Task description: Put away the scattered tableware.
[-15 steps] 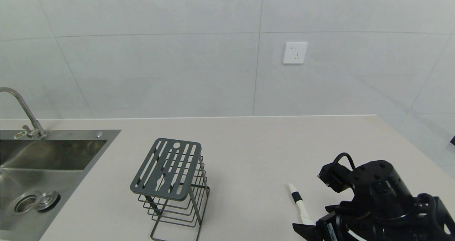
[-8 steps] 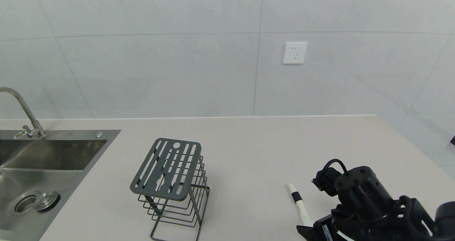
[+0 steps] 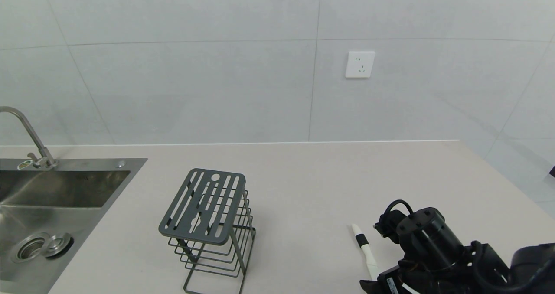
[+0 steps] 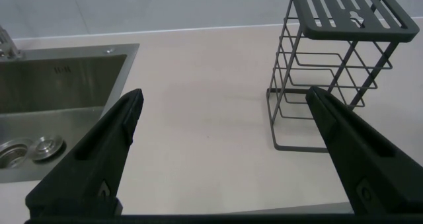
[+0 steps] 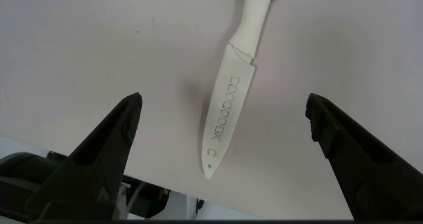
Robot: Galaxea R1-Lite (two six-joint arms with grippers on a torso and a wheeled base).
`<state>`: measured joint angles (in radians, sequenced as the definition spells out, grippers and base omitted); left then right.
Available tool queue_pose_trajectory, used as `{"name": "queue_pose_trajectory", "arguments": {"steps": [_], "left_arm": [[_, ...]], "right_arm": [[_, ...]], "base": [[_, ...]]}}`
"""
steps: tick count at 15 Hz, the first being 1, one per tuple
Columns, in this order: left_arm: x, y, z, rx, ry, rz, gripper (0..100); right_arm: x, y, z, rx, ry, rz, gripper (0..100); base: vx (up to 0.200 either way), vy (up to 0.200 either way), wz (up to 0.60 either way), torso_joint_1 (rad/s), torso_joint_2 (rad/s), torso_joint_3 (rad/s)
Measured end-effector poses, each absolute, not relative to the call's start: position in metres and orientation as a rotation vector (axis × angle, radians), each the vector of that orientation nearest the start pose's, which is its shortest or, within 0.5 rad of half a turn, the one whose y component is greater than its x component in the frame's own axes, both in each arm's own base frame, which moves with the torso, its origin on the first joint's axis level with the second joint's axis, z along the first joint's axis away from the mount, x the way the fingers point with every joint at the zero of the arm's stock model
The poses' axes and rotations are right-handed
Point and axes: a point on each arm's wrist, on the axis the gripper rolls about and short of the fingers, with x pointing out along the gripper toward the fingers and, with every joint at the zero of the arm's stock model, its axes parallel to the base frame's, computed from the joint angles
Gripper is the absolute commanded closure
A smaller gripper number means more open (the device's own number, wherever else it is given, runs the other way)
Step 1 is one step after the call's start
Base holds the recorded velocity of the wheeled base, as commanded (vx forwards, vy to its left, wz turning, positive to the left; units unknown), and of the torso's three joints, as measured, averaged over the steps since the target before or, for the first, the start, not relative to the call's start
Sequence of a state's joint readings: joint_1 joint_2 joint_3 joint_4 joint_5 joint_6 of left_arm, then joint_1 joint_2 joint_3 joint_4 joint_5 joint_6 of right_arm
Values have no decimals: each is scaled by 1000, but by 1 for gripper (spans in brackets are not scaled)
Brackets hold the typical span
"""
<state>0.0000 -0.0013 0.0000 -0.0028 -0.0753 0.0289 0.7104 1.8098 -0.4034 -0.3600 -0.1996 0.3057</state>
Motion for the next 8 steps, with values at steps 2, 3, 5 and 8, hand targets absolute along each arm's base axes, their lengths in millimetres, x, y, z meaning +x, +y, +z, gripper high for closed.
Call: {"name": "queue_pose_trajectory", "arguments": {"steps": [2, 3, 5, 8], "left_arm": [[-23, -2, 76, 29, -5, -76, 0], [-23, -2, 76, 29, -5, -76, 0], [-23, -2, 76, 29, -5, -76, 0], [-23, -2, 76, 29, -5, -77, 0]], "right_arm": [[175, 144, 38, -194, 1016, 303, 0], [177, 144, 36, -191, 1014, 301, 0], [185, 146, 30, -170, 995, 293, 0], [191, 143, 20, -169, 1017, 263, 0]], "base": [[0, 0, 0, 0, 0, 0], [0, 0, 0, 0, 0, 0], [0, 0, 0, 0, 0, 0], [0, 0, 0, 0, 0, 0]]}}
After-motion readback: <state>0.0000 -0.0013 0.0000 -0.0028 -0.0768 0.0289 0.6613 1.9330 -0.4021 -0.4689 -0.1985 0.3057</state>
